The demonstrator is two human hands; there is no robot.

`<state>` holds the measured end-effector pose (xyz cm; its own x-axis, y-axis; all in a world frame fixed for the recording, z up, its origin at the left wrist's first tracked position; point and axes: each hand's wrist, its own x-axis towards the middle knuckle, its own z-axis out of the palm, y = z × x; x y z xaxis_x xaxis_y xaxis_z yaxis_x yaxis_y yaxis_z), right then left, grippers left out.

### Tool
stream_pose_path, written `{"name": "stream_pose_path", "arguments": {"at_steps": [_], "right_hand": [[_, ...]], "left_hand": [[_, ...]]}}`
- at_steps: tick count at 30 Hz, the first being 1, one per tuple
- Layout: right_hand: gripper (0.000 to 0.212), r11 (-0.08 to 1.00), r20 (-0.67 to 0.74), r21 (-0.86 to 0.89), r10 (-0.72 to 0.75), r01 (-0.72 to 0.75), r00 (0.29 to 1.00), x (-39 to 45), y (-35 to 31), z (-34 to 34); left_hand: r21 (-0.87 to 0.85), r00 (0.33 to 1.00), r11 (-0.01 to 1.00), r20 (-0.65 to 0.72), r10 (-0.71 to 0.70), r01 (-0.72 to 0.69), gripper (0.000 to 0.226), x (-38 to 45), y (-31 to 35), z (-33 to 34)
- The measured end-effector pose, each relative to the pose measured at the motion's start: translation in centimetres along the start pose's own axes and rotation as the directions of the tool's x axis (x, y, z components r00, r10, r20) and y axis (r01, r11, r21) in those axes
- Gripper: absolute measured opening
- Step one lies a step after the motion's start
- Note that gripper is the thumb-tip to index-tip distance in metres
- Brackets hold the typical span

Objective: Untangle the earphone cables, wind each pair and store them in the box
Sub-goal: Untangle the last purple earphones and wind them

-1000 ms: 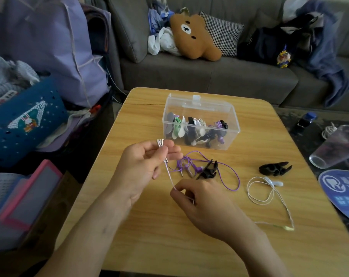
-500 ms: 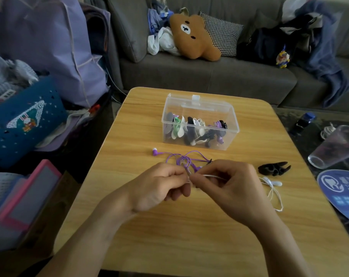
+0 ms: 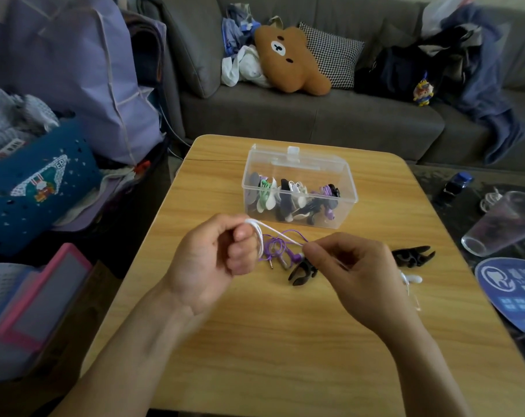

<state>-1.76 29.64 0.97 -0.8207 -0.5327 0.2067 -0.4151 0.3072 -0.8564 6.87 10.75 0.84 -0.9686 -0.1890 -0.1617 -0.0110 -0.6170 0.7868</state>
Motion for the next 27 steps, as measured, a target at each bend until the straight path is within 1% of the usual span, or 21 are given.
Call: {"name": "stream_pose_path", "arguments": {"at_steps": [3, 5, 7, 8, 10, 13, 15, 17, 18, 20, 21, 24, 25, 27], "right_hand": [[0.023, 0.992, 0.113, -0.116, -0.027, 0.040, 0.993, -0.3, 0.4, 1.3], [0.026, 0.980, 0.199, -0.179, -0.047, 0.084, 0.979, -0.6, 0.8, 2.4], [0.023, 0.973, 0.268, -0.194, -0.067, 0.122, 0.961, -1.0, 0.9, 3.6], [0.020, 0.973, 0.295, -0.190, -0.073, 0.134, 0.953, -1.2, 0.8, 4.0], [0.016, 0.974, 0.325, -0.178, -0.076, 0.140, 0.943, -1.5, 0.4, 4.5], [0.016, 0.977, 0.326, -0.154, -0.088, 0.145, 0.941, -1.6, -0.1, 4.6], [0.016, 0.981, 0.339, -0.133, -0.086, 0.138, 0.937, -1.5, -0.5, 4.1], [0.014, 0.985, 0.354, -0.111, -0.085, 0.132, 0.931, -1.4, -0.8, 3.4], [0.015, 0.988, 0.354, -0.088, -0.088, 0.127, 0.931, -1.4, -0.9, 3.0], [0.019, 0.993, 0.331, -0.051, -0.086, 0.109, 0.940, -1.2, -0.9, 2.1], [0.018, 0.994, 0.318, -0.045, -0.078, 0.097, 0.945, -1.1, -0.8, 1.7], [0.008, 0.998, 0.265, -0.018, -0.050, 0.057, 0.963, -0.7, -0.5, 0.5], [0.007, 0.999, 0.245, -0.018, -0.036, 0.042, 0.969, -0.5, -0.5, 0.1], [0.007, 1.000, 0.216, -0.011, -0.024, 0.027, 0.976, -0.3, -0.4, -0.6]], "left_hand": [[-0.088, 0.995, 0.993, 0.048, 0.086, -0.082, 0.033, 0.0, 0.2, -0.2], [-0.104, 0.989, 0.986, 0.054, 0.134, -0.128, 0.052, 0.0, 0.2, -0.5], [-0.028, 0.987, 0.988, 0.050, 0.155, -0.154, 0.069, 0.1, 0.1, -0.9], [0.043, 0.985, 0.985, 0.055, 0.163, -0.166, 0.071, 0.2, 0.0, -0.8], [0.226, 0.979, 0.953, 0.073, 0.188, -0.200, 0.068, 0.1, -0.5, -0.7], [0.461, 0.972, 0.856, 0.104, 0.210, -0.234, 0.054, -0.2, -1.4, -0.4], [0.557, 0.979, 0.805, 0.122, 0.164, -0.204, 0.046, -0.5, -1.7, -0.3], [0.649, 0.988, 0.746, 0.126, 0.091, -0.151, 0.046, -0.7, -1.9, -0.5], [0.721, 0.989, 0.678, 0.134, 0.065, -0.143, 0.046, -0.6, -2.1, -0.7], [0.845, 0.986, 0.510, 0.163, 0.045, -0.163, 0.038, -0.5, -2.2, -0.9], [0.875, 0.984, 0.453, 0.171, 0.041, -0.171, 0.036, -0.6, -2.1, -0.9], [0.902, 0.987, 0.408, 0.163, -0.015, -0.142, 0.046, -0.6, -1.9, -0.8], [0.911, 0.988, 0.389, 0.154, -0.014, -0.137, 0.048, -0.6, -1.8, -0.9], [0.925, 0.991, 0.355, 0.132, 0.031, -0.134, 0.046, -0.6, -1.6, -0.9]]}}
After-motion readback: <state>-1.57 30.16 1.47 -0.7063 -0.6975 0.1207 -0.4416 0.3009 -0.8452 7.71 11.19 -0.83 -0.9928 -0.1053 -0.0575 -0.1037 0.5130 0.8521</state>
